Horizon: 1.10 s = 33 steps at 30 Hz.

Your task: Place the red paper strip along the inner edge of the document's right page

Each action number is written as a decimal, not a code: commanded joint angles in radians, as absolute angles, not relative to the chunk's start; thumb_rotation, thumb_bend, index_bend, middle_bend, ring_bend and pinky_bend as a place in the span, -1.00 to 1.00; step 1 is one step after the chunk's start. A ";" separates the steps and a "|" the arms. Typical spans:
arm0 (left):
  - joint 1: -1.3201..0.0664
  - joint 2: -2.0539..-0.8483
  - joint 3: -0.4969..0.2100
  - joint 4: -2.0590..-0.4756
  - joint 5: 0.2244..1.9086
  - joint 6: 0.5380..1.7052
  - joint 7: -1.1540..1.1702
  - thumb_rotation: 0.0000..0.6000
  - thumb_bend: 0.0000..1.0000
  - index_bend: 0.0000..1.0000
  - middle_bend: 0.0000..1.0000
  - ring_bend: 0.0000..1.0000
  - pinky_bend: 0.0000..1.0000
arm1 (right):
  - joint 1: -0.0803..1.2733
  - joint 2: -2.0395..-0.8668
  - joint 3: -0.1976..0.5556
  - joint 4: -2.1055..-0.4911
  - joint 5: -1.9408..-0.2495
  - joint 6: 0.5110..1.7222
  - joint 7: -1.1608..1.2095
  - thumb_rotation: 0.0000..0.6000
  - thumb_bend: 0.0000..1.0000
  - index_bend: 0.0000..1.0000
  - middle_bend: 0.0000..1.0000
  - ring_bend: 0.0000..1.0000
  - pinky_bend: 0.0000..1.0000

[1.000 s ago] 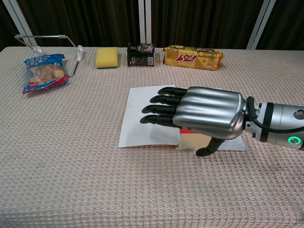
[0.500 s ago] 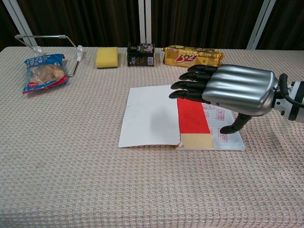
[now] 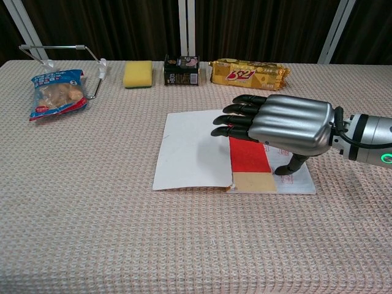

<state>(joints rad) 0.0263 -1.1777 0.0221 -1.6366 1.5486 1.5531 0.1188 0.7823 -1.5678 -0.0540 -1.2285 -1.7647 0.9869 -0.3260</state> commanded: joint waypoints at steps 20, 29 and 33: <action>0.033 -1.177 0.023 -1.627 1.551 1.562 0.105 1.00 -1.00 -0.36 -0.47 -0.66 -0.68 | 0.774 -1.561 -0.058 -1.230 -1.773 1.041 -0.326 1.00 -0.83 -0.97 -0.99 -1.00 -1.00; 0.017 -1.186 0.013 -1.618 1.564 1.556 0.094 1.00 -1.00 -0.36 -0.47 -0.66 -0.68 | 0.583 -1.357 -0.020 -1.413 -1.648 1.293 -0.244 1.00 -0.72 -0.77 -0.65 -1.00 -1.00; 0.004 -1.195 0.005 -1.612 1.569 1.550 0.090 1.00 -1.00 -0.36 -0.47 -0.66 -0.68 | 0.463 -1.259 -0.011 -1.477 -1.591 1.440 -0.220 1.00 -0.71 -0.75 -0.67 -1.00 -0.99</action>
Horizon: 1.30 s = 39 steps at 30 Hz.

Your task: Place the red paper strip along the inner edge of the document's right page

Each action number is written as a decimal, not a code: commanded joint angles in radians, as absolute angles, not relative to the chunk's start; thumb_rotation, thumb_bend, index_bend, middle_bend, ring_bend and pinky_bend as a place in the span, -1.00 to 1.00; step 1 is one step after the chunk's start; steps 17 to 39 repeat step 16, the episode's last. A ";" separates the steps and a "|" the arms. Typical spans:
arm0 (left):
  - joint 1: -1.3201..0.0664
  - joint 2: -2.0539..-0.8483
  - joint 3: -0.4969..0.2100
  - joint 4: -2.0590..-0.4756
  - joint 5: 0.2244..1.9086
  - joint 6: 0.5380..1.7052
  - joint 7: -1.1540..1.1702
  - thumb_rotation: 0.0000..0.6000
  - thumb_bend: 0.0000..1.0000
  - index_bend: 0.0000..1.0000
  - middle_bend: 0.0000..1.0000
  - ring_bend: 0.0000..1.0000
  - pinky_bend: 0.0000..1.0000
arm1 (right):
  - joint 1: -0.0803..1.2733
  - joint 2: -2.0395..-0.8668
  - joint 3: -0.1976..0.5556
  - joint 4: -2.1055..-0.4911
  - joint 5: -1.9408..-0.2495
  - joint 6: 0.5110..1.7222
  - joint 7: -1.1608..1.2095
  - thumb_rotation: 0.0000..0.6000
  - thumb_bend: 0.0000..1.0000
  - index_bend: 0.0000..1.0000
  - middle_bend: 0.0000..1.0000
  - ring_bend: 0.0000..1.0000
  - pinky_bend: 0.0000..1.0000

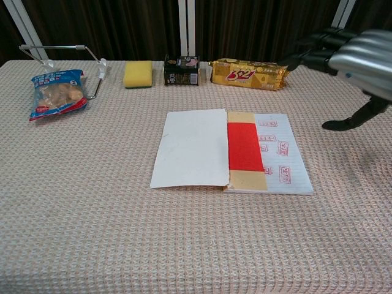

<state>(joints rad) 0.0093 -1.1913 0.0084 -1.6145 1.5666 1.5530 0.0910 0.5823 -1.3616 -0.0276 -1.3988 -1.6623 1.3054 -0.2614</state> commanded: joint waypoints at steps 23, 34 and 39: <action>-0.039 -1.223 -0.015 -1.621 1.591 1.534 0.136 1.00 -1.00 -0.36 -0.47 -0.66 -0.68 | 0.141 -1.148 -0.096 -1.455 -1.592 1.694 0.028 1.00 -0.71 -0.90 -0.87 -1.00 -1.00; -0.039 -1.223 -0.015 -1.621 1.591 1.534 0.136 1.00 -1.00 -0.36 -0.47 -0.66 -0.68 | 0.141 -1.148 -0.096 -1.455 -1.592 1.694 0.028 1.00 -0.71 -0.90 -0.87 -1.00 -1.00; -0.039 -1.223 -0.015 -1.621 1.591 1.534 0.136 1.00 -1.00 -0.36 -0.47 -0.66 -0.68 | 0.141 -1.148 -0.096 -1.455 -1.592 1.694 0.028 1.00 -0.71 -0.90 -0.87 -1.00 -1.00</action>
